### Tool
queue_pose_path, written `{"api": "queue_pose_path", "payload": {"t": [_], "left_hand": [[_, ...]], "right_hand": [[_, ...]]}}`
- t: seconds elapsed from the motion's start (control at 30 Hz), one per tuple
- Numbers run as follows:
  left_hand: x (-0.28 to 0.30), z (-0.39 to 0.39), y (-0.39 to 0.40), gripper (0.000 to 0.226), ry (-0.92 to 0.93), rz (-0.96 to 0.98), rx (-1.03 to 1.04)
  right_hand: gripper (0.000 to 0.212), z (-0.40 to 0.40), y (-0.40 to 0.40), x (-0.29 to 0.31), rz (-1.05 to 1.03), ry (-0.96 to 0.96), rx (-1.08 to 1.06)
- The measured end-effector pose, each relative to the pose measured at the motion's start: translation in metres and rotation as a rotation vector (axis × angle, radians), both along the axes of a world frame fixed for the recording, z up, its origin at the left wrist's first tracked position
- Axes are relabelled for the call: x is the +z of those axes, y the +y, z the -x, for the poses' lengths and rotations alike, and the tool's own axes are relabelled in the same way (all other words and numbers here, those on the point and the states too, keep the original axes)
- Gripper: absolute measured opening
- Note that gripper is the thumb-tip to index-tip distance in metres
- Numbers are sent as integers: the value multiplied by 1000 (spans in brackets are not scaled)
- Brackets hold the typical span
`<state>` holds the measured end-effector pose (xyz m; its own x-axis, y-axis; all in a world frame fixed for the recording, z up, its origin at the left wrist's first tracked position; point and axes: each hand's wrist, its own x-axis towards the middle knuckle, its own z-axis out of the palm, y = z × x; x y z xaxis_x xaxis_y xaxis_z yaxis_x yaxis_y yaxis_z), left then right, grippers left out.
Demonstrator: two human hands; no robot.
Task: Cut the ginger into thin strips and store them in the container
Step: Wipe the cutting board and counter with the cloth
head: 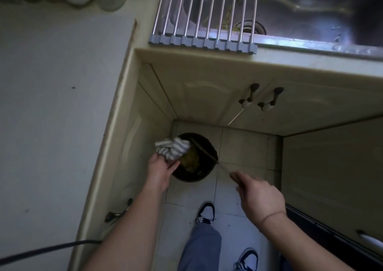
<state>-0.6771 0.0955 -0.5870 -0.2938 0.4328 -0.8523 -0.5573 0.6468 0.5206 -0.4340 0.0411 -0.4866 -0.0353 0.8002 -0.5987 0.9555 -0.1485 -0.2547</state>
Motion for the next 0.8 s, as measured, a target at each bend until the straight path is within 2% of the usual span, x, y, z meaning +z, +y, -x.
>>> {"api": "queue_pose_path", "payload": {"t": [0.1, 0.13, 0.23, 0.3, 0.33, 0.4, 0.47, 0.53, 0.6, 0.8], "left_hand": [[3, -8, -10, 30, 440, -103, -217], [7, -12, -16, 29, 502, -158, -306], [9, -30, -34, 25, 548, -360, -672], [1, -39, -46, 21, 586, -449, -822], [-2, -44, -50, 24, 594, -474, -892], [-2, -53, -55, 44, 610, -523, -1016], [3, -59, -54, 50, 580, -555, -1045], [3, -59, -50, 46, 526, -558, -1062], [-2, -57, -43, 42, 557, -551, -1093], [-10, -39, -7, 36, 676, -513, -1131]], "right_hand": [[67, 25, 17, -1, 0, -210, 268], [71, 29, 20, 0, 14, -243, 340], [69, 35, 20, -2, -7, -301, 486], [62, 38, 15, -4, -39, -303, 511], [58, 40, 14, -3, -55, -291, 510], [51, 41, 12, -3, -84, -270, 497], [55, 37, 12, -3, -160, -230, 448], [70, 29, 8, -8, -226, -216, 405], [75, 20, 3, -12, -266, -203, 393], [68, -2, -3, 3, -373, -180, 381]]}}
